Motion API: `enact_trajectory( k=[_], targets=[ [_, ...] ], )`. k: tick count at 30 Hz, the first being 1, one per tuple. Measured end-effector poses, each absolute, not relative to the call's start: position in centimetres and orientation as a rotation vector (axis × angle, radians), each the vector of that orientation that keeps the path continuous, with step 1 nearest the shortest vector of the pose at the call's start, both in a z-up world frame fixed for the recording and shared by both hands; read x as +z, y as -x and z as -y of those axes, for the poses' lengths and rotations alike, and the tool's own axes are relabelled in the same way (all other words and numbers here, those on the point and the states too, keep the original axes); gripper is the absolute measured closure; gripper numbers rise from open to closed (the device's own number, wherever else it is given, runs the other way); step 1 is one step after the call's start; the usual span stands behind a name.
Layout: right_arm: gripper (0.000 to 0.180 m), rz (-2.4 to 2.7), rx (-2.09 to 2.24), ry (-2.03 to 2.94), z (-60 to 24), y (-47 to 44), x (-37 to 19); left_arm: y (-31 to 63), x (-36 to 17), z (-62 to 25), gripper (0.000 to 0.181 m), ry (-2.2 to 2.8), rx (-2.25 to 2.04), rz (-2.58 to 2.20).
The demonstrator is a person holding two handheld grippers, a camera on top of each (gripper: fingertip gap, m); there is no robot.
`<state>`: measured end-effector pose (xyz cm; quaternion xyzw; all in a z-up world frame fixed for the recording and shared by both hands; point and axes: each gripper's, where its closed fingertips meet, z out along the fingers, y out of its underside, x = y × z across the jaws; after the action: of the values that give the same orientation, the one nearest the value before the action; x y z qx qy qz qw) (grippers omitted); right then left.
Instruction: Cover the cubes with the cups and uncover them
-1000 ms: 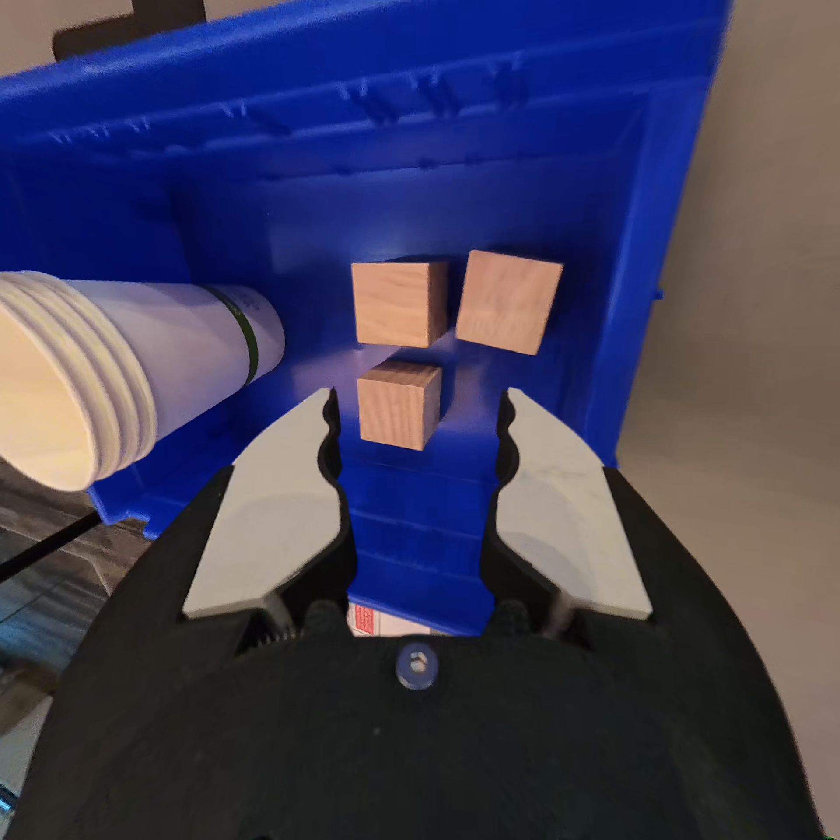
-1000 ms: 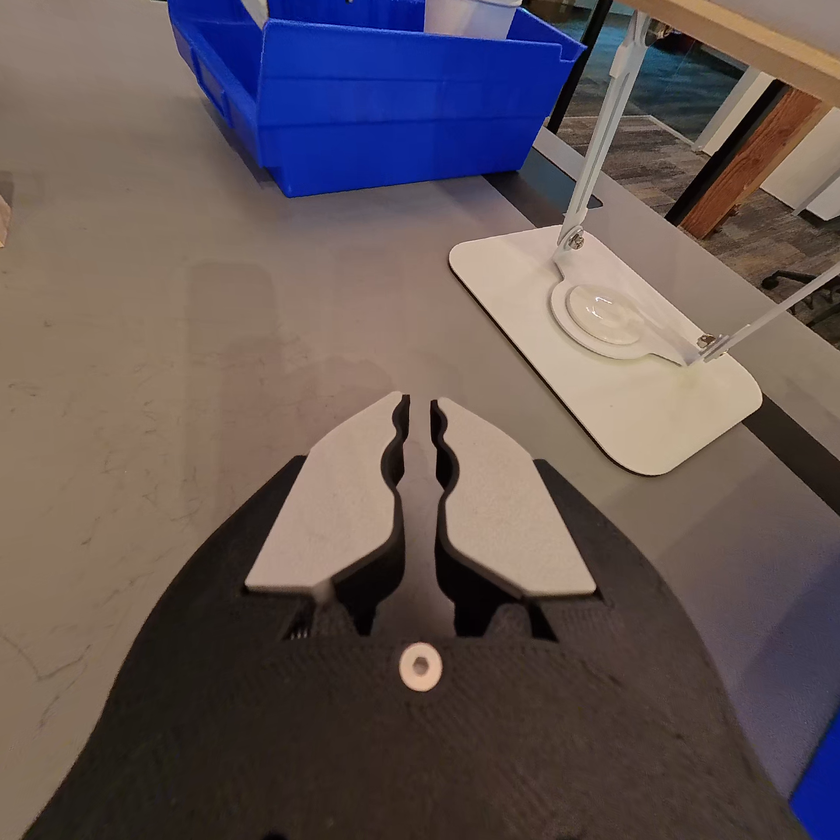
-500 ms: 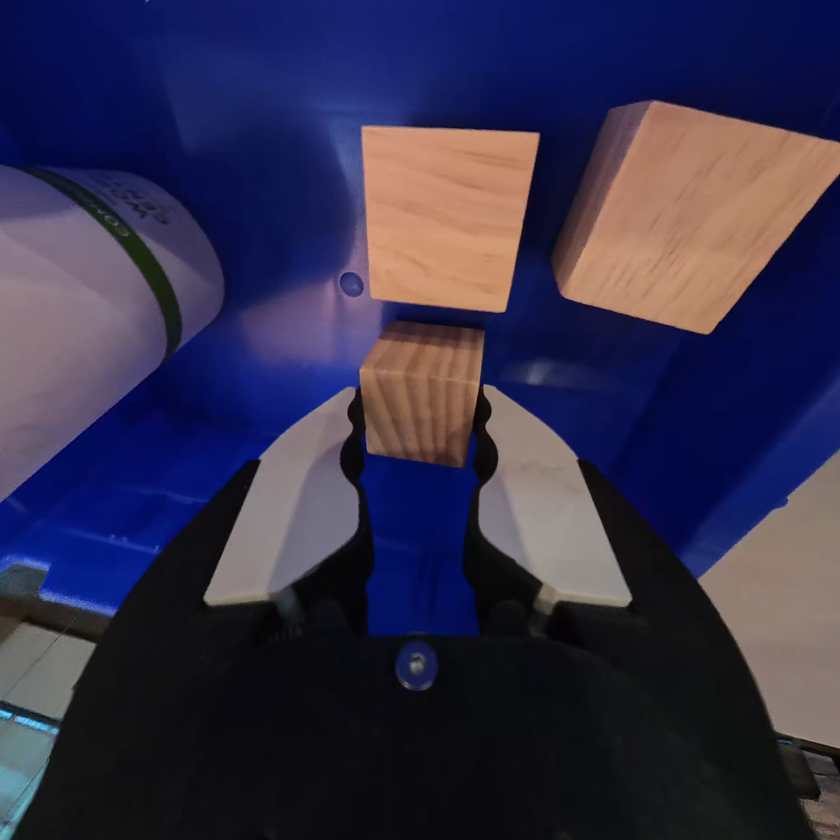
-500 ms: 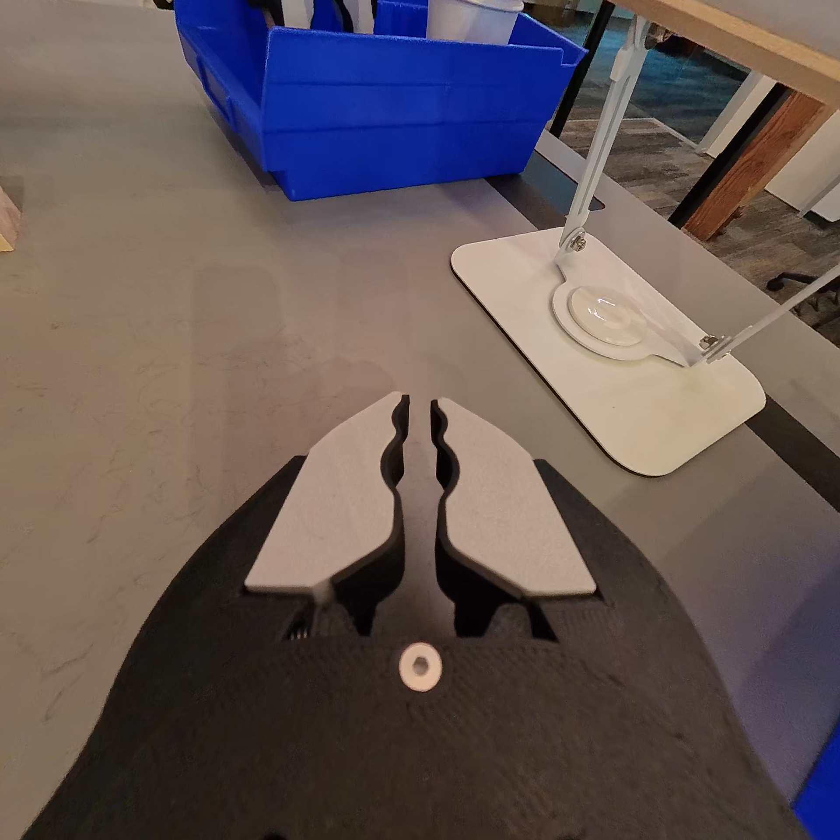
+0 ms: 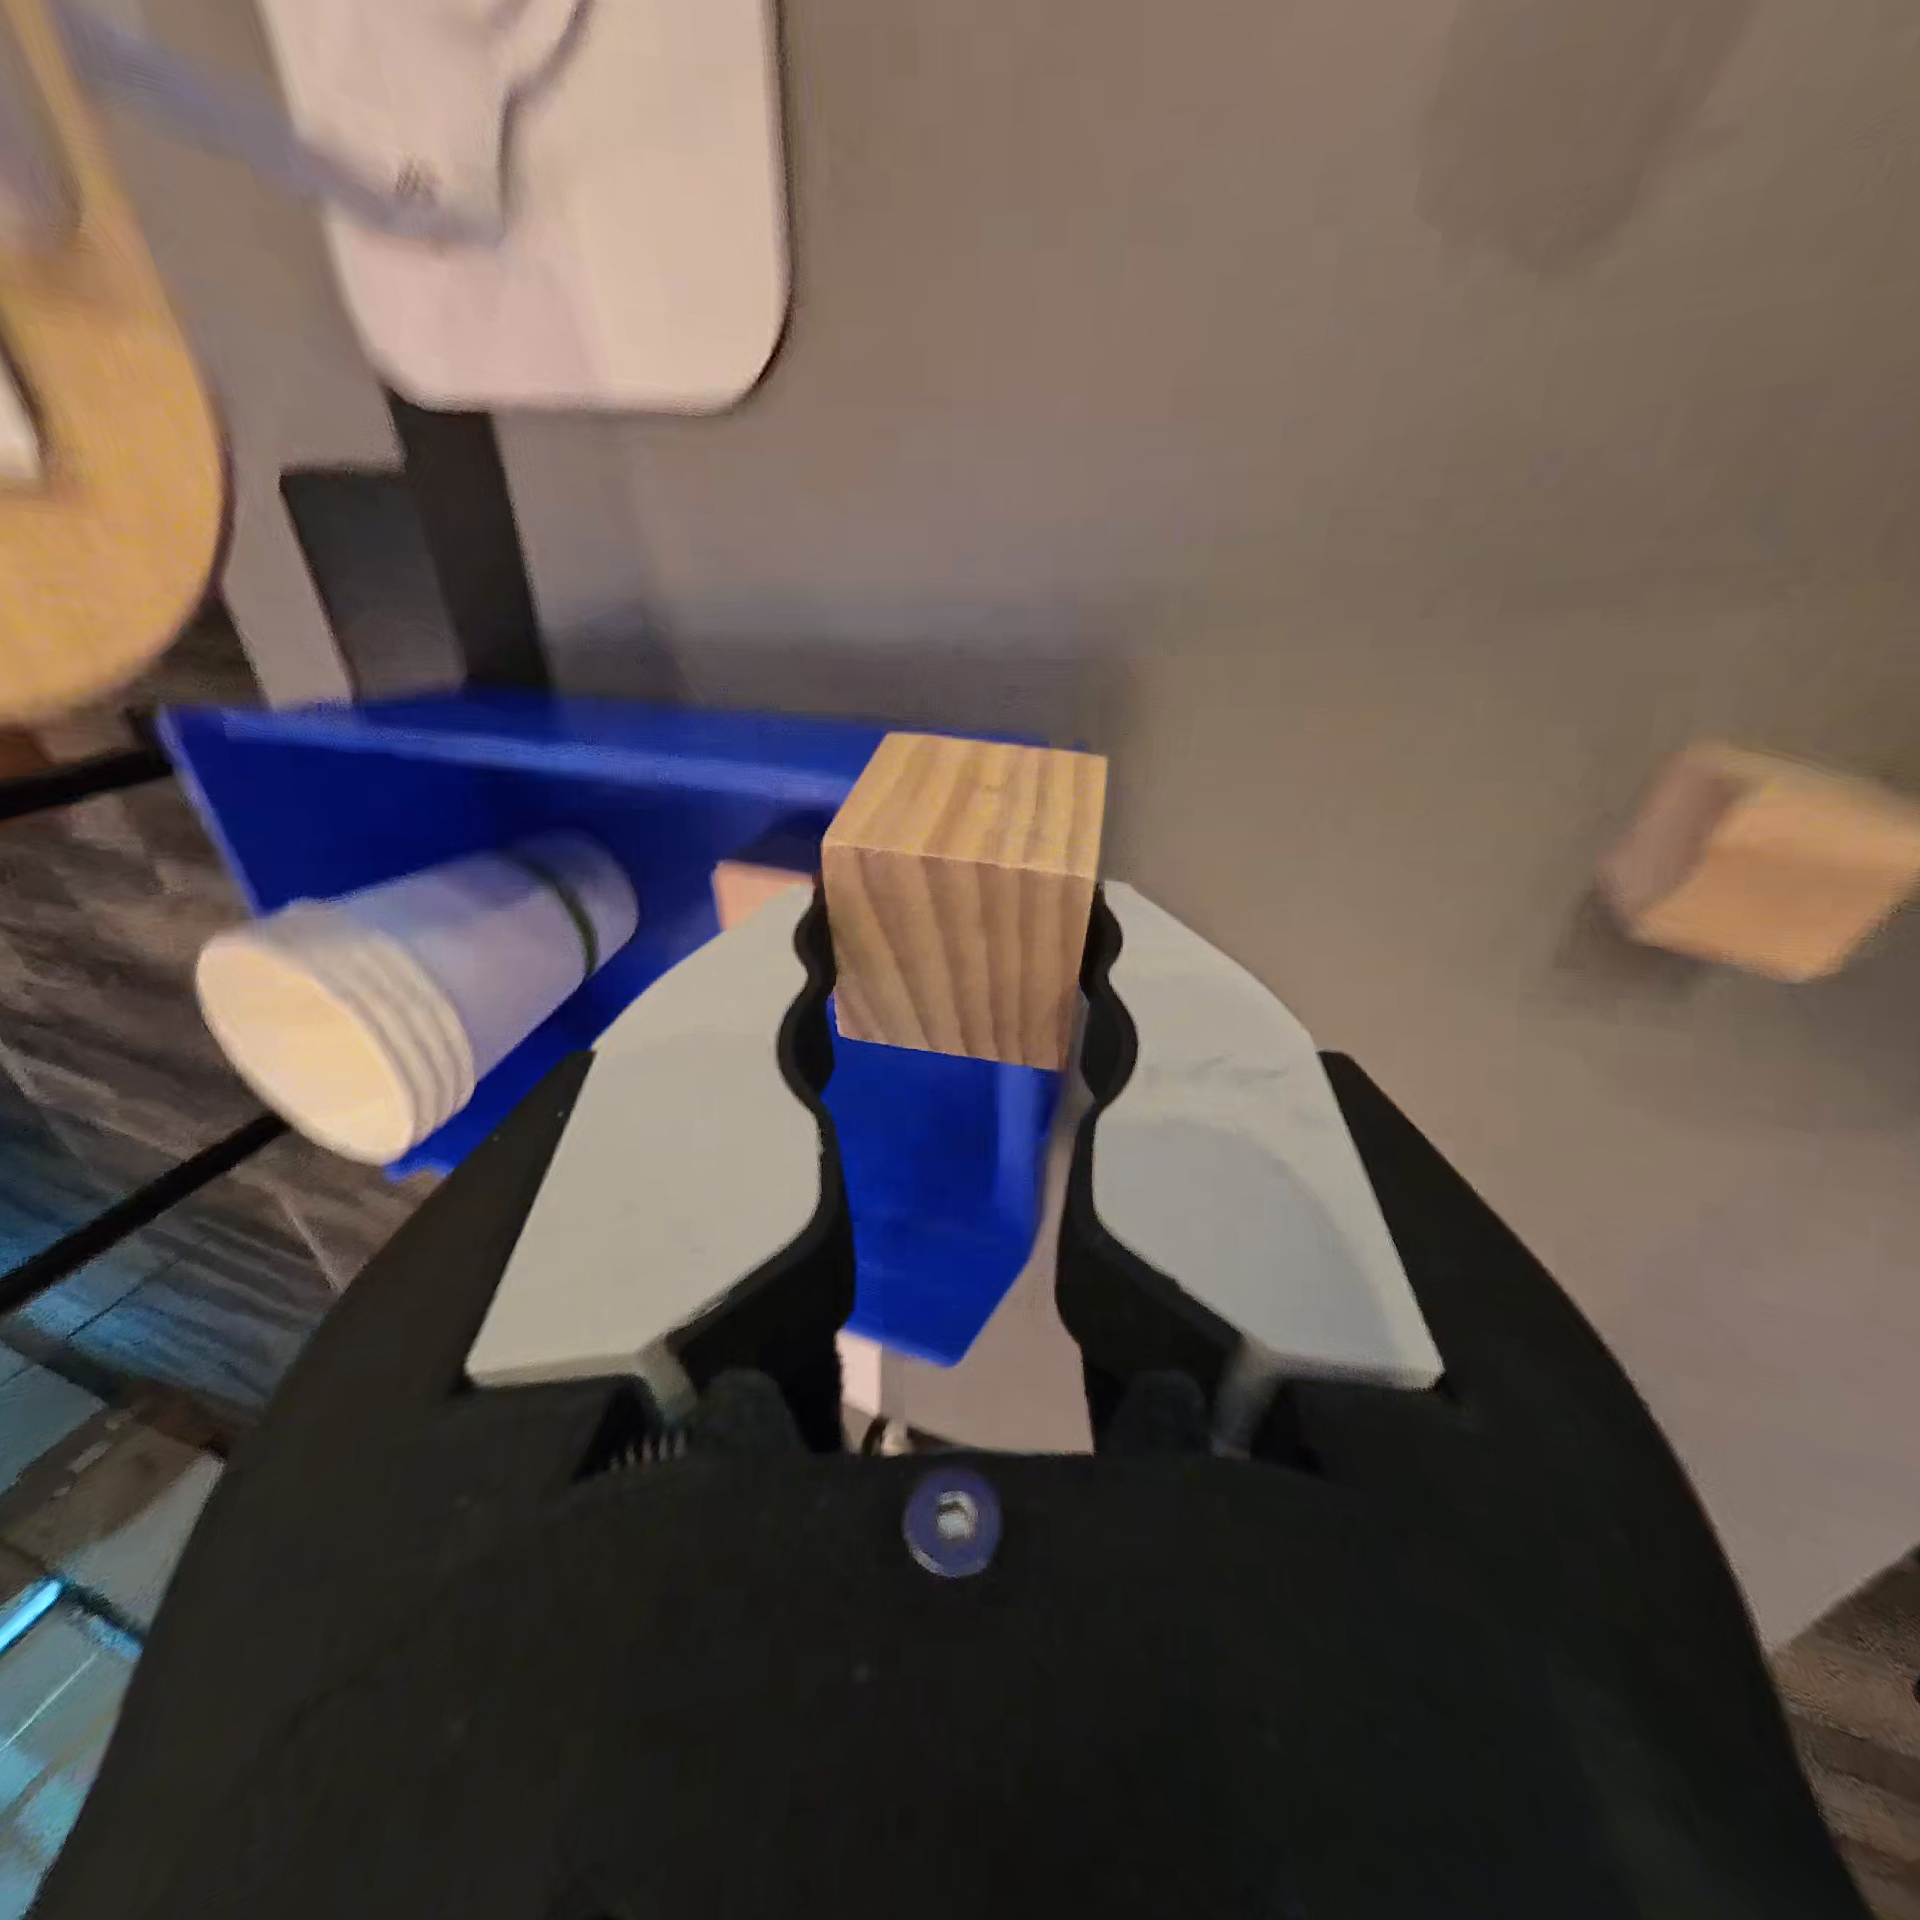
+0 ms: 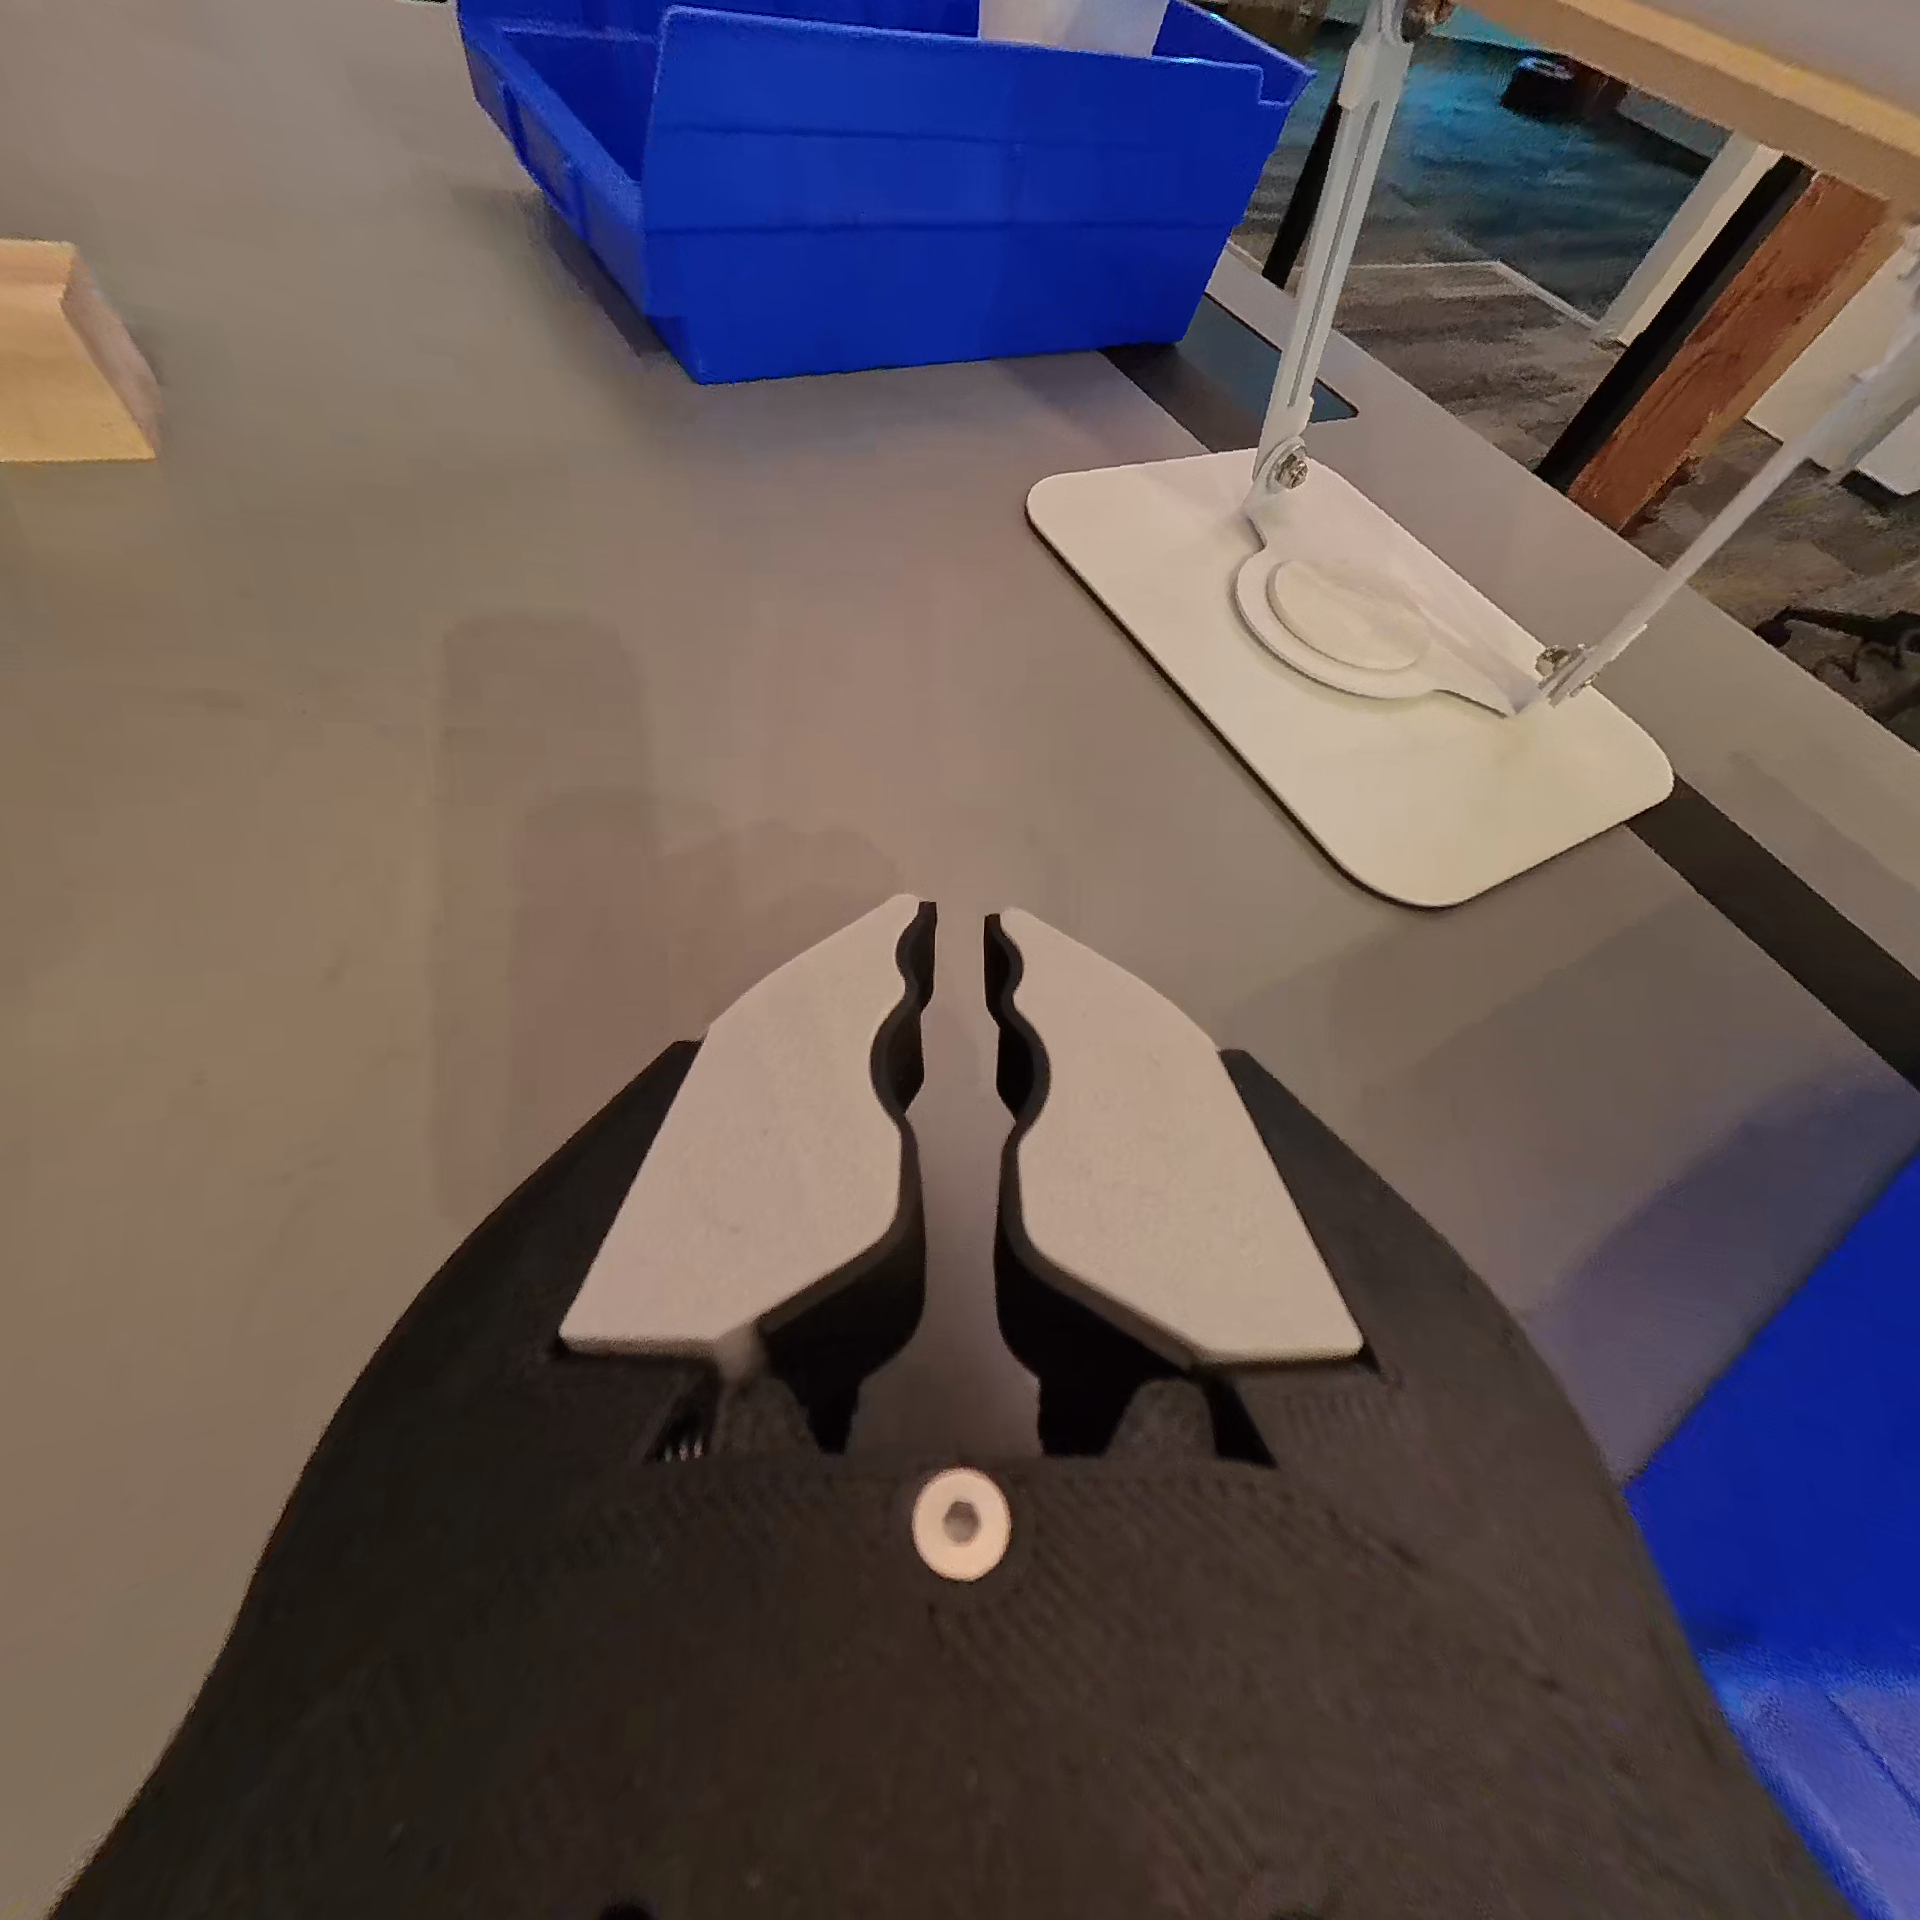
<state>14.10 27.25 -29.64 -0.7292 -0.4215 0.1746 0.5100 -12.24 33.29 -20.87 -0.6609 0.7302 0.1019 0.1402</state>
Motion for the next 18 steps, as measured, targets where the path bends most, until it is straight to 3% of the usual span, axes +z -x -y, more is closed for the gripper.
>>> enact_trajectory(
  k=[11, 18],
  targets=[
    [0.172, 1.04, 0.476, 1.767, -25.3, -18.1, -29.7, -3.9, -26.4, -19.6, 0.135, 1.898, 0.032, -2.258],
    [0.171, 1.078, 0.485, 1.769, -24.6, -19.4, -30.0, -5.7, -30.6, -17.7, 0.135, 1.971, 0.086, -2.307]
  ],
)
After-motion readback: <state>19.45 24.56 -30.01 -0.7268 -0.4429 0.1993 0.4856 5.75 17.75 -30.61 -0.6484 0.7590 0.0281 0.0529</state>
